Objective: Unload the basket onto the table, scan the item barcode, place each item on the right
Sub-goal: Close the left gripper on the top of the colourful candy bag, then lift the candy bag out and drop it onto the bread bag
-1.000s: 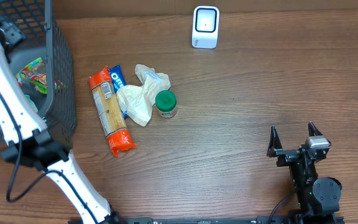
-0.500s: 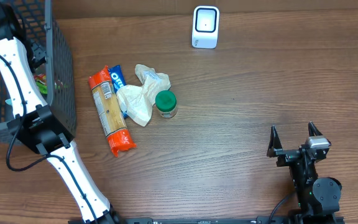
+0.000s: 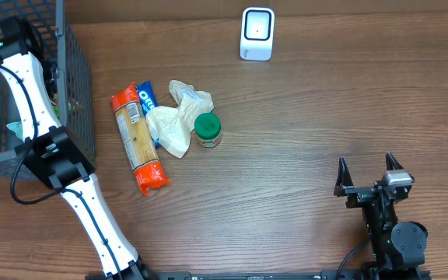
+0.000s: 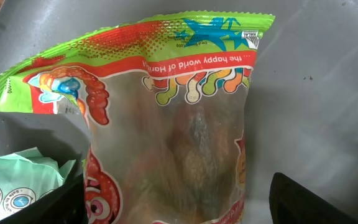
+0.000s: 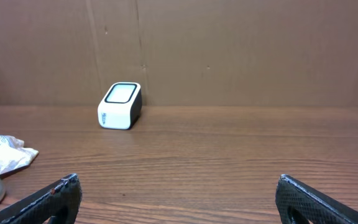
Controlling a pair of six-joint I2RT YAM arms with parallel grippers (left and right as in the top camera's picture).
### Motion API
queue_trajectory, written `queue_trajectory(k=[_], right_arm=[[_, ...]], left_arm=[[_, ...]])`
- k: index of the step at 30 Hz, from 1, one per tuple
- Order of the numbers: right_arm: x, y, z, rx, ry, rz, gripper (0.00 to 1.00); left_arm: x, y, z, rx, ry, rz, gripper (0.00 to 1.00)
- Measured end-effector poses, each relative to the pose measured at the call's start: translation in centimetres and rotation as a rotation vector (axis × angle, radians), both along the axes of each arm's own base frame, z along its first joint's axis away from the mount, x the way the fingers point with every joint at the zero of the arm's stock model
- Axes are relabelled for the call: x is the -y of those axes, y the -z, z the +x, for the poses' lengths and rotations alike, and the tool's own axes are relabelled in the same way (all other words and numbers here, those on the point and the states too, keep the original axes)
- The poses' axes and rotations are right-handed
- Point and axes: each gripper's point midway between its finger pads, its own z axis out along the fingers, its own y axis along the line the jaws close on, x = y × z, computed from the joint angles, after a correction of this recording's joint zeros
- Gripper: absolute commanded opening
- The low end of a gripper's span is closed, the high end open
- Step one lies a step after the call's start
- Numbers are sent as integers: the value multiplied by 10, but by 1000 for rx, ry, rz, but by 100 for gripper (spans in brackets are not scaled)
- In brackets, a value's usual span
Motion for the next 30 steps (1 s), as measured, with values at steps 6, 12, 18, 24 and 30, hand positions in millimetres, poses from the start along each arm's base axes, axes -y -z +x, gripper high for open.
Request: queue_trajectory(k=[6,12,18,24,30], right_arm=[[0,0,0,0,0,0,100],[0,0,0,0,0,0,100],[0,0,0,0,0,0,100],[0,0,0,0,0,0,100],[0,0,0,0,0,0,100]], left_arm=[[-1,2,-4,-14,-5,-7,53],[-1,2,-4,-15,-8,-8,4],[2,3,-11,-38,-14,-21,4],[8,2,-21,-71,-35,-46,4],[12,-19,-24,-52,-46,-53,4]])
